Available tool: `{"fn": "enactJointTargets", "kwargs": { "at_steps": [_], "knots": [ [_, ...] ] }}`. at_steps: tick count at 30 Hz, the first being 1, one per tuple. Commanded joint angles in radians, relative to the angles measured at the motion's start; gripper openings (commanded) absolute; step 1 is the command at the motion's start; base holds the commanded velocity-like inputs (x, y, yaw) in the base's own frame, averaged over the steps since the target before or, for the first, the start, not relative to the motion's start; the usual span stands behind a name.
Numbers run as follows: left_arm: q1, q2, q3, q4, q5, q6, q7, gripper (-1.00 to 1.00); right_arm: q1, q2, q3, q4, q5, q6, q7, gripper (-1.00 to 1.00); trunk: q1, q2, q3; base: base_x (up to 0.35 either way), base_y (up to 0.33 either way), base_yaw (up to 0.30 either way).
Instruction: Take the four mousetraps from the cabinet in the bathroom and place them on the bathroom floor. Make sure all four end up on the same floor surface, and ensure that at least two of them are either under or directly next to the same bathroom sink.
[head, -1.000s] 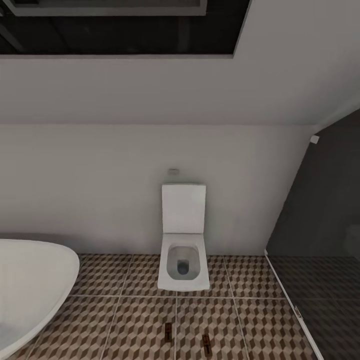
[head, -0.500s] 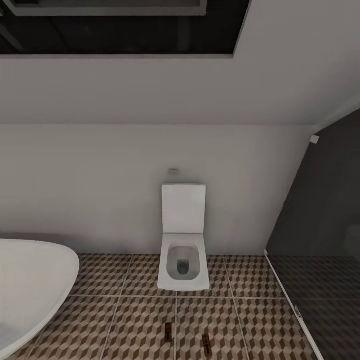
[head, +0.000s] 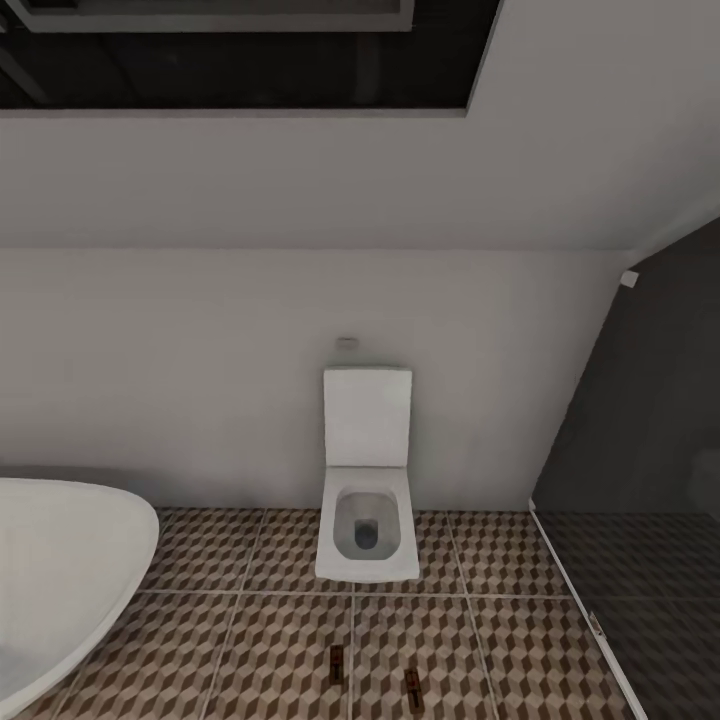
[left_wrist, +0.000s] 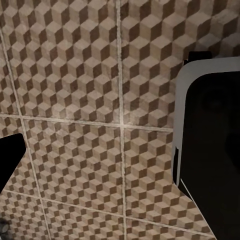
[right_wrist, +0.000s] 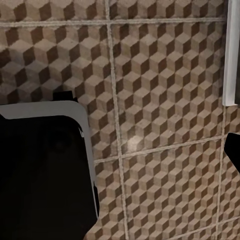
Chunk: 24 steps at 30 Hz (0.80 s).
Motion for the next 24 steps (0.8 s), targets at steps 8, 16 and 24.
{"fn": "enactJointTargets", "kwargs": {
  "at_steps": [8,16,24],
  "knots": [
    [-0.001,0.000,-0.008,0.002,0.008,-0.001,0.001,1.00,-0.001,0.000,0.008,0.000,-0.011,-0.004,-0.002,1.00,0.001,-0.002,-0.002,0.000,0.000,0.000],
    [-0.001,0.000,-0.008,0.002,0.008,-0.001,0.001,1.00,-0.001,0.000,0.008,0.001,-0.011,-0.004,-0.002,1.00,0.001,-0.002,-0.002,0.000,0.000,0.000],
    [-0.001,0.000,-0.008,0.002,0.008,-0.001,0.001,1.00,-0.001,0.000,0.008,0.000,-0.011,-0.004,-0.002,1.00,0.001,-0.002,-0.002,0.000,0.000,0.000]
  ]
}}
